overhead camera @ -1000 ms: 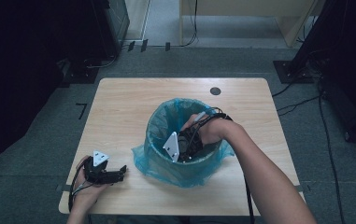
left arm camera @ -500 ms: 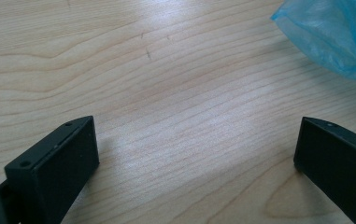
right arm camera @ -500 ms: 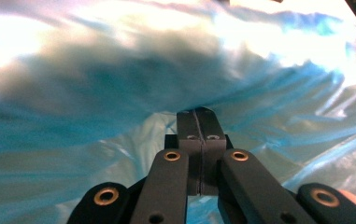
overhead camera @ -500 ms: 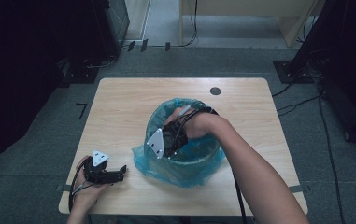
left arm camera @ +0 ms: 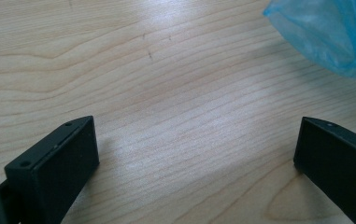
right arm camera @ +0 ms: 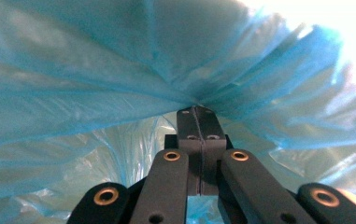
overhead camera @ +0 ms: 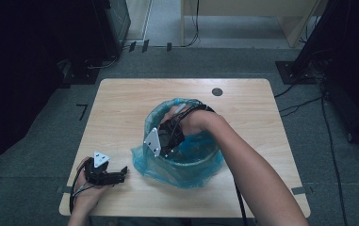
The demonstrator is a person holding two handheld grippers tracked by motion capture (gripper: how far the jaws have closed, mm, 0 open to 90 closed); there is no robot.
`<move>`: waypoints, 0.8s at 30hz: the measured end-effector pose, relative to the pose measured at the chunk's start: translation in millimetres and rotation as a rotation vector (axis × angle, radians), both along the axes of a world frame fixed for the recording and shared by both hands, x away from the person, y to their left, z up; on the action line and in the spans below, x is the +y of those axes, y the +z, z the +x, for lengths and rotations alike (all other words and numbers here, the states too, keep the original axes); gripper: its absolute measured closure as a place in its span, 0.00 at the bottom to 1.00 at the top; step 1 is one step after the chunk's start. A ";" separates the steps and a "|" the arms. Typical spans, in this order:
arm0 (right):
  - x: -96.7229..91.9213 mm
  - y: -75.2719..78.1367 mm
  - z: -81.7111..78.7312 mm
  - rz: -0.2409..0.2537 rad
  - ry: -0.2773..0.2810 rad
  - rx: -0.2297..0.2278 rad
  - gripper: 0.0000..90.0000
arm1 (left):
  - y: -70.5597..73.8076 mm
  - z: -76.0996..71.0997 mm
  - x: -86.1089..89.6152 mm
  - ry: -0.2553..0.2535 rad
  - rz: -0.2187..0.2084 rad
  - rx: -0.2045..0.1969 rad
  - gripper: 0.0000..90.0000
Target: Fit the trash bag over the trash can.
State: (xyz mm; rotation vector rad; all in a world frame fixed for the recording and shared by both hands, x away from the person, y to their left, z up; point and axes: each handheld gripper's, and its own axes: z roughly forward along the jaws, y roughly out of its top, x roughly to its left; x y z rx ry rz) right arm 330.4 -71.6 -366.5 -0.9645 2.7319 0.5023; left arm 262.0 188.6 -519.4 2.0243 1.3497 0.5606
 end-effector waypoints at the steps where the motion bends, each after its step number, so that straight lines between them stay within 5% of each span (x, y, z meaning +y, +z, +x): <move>1: -1.3 1.2 -1.1 0.003 -0.001 -0.001 1.00 | 0.0 0.0 0.0 0.000 0.000 0.000 0.00; 12: -26.5 14.3 -17.2 0.017 -0.015 0.002 1.00 | 0.0 0.0 0.0 0.000 0.000 0.000 0.00; 24: -51.3 42.8 -37.4 0.089 -0.024 0.009 1.00 | 0.0 0.0 0.0 0.000 0.000 0.000 0.00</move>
